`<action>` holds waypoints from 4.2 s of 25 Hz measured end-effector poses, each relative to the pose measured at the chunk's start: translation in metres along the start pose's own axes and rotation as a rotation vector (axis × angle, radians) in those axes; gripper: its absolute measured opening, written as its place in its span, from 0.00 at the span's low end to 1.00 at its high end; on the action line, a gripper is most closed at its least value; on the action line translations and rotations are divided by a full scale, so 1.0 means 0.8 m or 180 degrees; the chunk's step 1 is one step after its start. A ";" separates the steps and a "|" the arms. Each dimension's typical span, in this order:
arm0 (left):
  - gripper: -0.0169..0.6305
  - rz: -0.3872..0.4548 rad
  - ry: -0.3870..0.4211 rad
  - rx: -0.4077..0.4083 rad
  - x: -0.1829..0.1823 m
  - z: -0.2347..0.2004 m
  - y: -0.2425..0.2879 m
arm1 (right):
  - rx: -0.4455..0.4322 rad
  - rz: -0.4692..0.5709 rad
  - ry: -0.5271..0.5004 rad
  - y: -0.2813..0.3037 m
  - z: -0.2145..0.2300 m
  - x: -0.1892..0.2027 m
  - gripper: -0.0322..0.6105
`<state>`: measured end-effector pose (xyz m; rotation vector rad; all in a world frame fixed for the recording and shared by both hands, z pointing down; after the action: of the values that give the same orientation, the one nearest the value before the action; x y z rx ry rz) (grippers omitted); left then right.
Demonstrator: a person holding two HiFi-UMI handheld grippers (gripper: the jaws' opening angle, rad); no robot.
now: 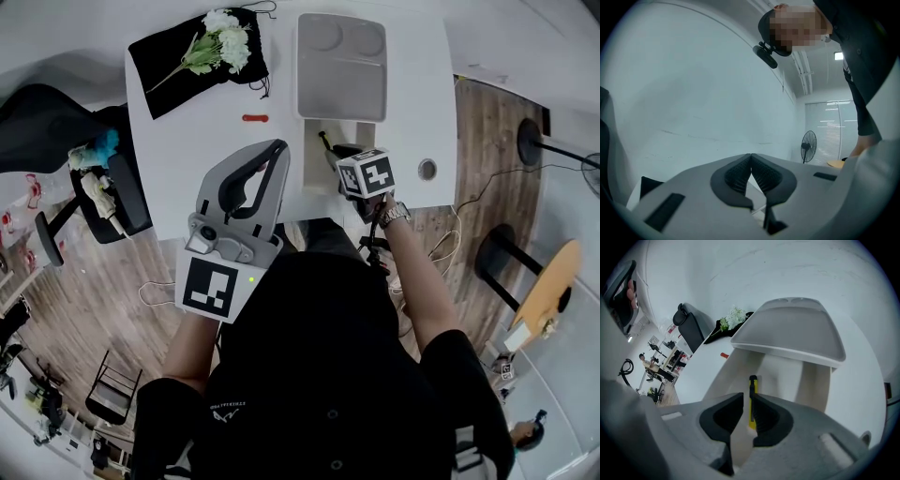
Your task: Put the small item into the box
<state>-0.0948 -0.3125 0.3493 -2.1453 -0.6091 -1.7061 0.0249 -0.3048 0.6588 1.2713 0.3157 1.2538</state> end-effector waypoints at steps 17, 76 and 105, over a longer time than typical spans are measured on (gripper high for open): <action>0.03 0.0011 0.0019 -0.0227 0.028 0.076 -0.041 | -0.0316 0.0790 -0.0214 -0.111 -0.035 -0.029 0.06; 0.03 0.0710 0.0702 -0.0736 -0.093 0.202 -0.150 | -0.0283 0.3544 -0.0960 -0.567 -0.132 -0.047 0.06; 0.03 0.0715 0.0674 -0.0774 -0.087 0.201 -0.156 | -0.0310 0.3411 -0.0935 -0.551 -0.131 -0.039 0.06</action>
<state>-0.0394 -0.1333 0.2445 -2.0553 -0.1022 -1.9247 0.1617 -0.1859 0.2424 1.5615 -0.7344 1.8796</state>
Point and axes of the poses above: the fingertips, and each gripper's own axes: y forward along the fingers, z to its right, x out of its underside, the point moved 1 cm from there along -y, backward along the fingers, and after that the axes turned 5 degrees about z, right-handed, at the moved point
